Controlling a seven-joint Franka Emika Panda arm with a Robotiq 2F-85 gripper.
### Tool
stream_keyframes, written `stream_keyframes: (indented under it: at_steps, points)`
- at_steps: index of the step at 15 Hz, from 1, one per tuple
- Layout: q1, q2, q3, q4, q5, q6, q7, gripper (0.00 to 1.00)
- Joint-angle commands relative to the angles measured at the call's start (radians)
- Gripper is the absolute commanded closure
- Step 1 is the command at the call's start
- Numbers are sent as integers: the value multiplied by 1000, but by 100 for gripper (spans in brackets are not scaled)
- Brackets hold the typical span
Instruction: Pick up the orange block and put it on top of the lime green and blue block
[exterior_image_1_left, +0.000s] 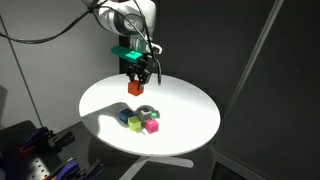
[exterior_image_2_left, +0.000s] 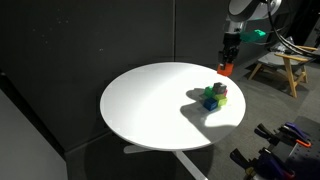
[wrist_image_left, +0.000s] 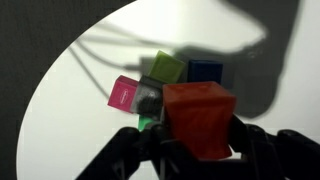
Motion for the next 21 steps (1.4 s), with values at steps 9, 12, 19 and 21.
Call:
stream_keyframes:
  at_steps: [9, 12, 19, 21]
  points:
    - [51, 13, 10, -73, -10, 115, 60, 73]
    - [52, 34, 12, -80, -10, 138, 54, 73]
    - [49, 91, 16, -75, -6, 185, 41, 73]
    - [49, 107, 17, -73, -8, 198, 40, 73]
